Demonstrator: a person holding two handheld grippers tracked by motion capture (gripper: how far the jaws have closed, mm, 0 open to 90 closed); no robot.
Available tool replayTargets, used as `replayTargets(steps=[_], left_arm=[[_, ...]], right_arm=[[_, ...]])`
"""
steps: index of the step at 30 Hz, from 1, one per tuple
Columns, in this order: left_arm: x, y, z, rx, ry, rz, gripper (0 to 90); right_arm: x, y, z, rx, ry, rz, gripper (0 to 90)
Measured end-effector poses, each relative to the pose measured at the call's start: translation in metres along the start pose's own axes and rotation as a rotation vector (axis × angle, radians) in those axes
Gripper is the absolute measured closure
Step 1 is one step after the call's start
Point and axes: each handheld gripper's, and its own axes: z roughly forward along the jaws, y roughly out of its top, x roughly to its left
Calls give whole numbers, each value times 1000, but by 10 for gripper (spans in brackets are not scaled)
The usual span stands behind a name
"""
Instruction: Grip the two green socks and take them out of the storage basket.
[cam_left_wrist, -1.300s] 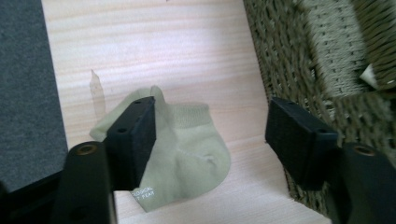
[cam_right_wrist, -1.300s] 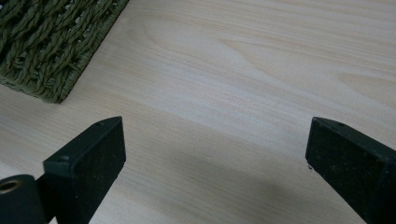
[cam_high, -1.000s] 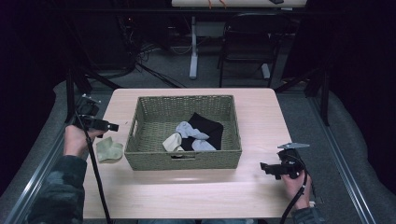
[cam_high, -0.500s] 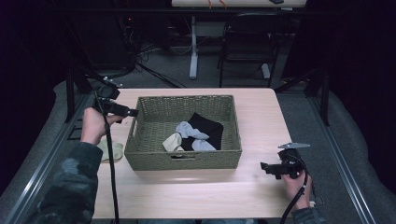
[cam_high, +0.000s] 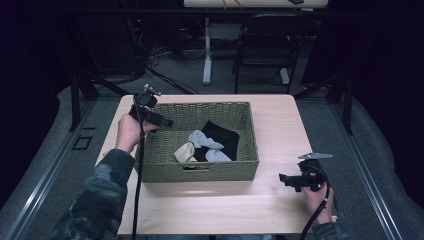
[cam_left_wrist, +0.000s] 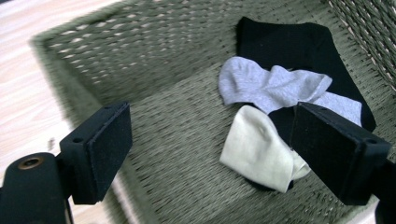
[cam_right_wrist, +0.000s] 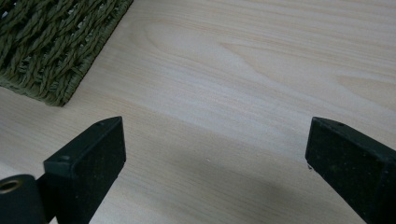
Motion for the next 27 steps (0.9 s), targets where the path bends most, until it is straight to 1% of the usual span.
replayTargets(steps=[1,2,3,5,6,7,8,10,12,14,15,16,17,18,19,20,21,22,23,24,25,26,27], left_arm=[[-2,1,4,5,-3,3,124],[-2,1,4,5,-3,3,117],[-6,2,13,21,-10,7,109],[-9,3,21,33,-24,9,73],[-11,3,26,38,-27,10,70],[-11,3,26,38,-27,10,67],[-13,3,34,50,-40,13,61],[-16,2,42,61,-42,15,58],[-17,2,48,78,-53,20,57],[-18,2,51,80,-54,18,52],[-21,1,57,87,-65,17,52],[-21,1,57,87,-65,17,53],[-23,0,62,101,-70,25,56],[-23,0,62,101,-70,25,62],[-26,0,69,115,-73,26,69],[-26,0,69,115,-73,26,76],[-29,-1,75,133,-77,28,91],[-29,-1,75,133,-77,28,89],[-32,-1,81,154,-70,36,86],[-33,-1,84,169,-72,46,87],[-34,-2,87,177,-70,46,90],[-35,-2,90,186,-69,54,96],[-36,-2,92,196,-73,61,121]], right_arm=[[0,0,0,0,0,0,44],[0,0,0,0,1,0,45],[0,0,0,0,1,0,44],[0,0,0,0,2,0,45],[0,0,0,0,1,1,45],[0,0,0,0,1,1,45],[0,0,0,0,2,1,45],[0,0,0,1,2,0,45],[0,0,0,0,3,0,45],[0,0,0,-1,4,1,45],[0,0,0,-1,4,2,45],[-1,0,0,-1,4,2,45],[-1,0,0,-2,1,2,45],[-1,0,0,-1,1,2,45],[-1,0,0,-2,1,2,45],[-1,0,0,-2,1,2,45],[0,0,0,-4,-1,4,45],[0,0,0,-4,-1,4,45],[-1,-1,0,-4,2,5,45],[-1,-1,0,-4,2,6,45],[-1,-1,0,-8,4,11,45],[-1,-1,0,-6,6,9,45],[-1,-1,0,-7,5,11,45]])
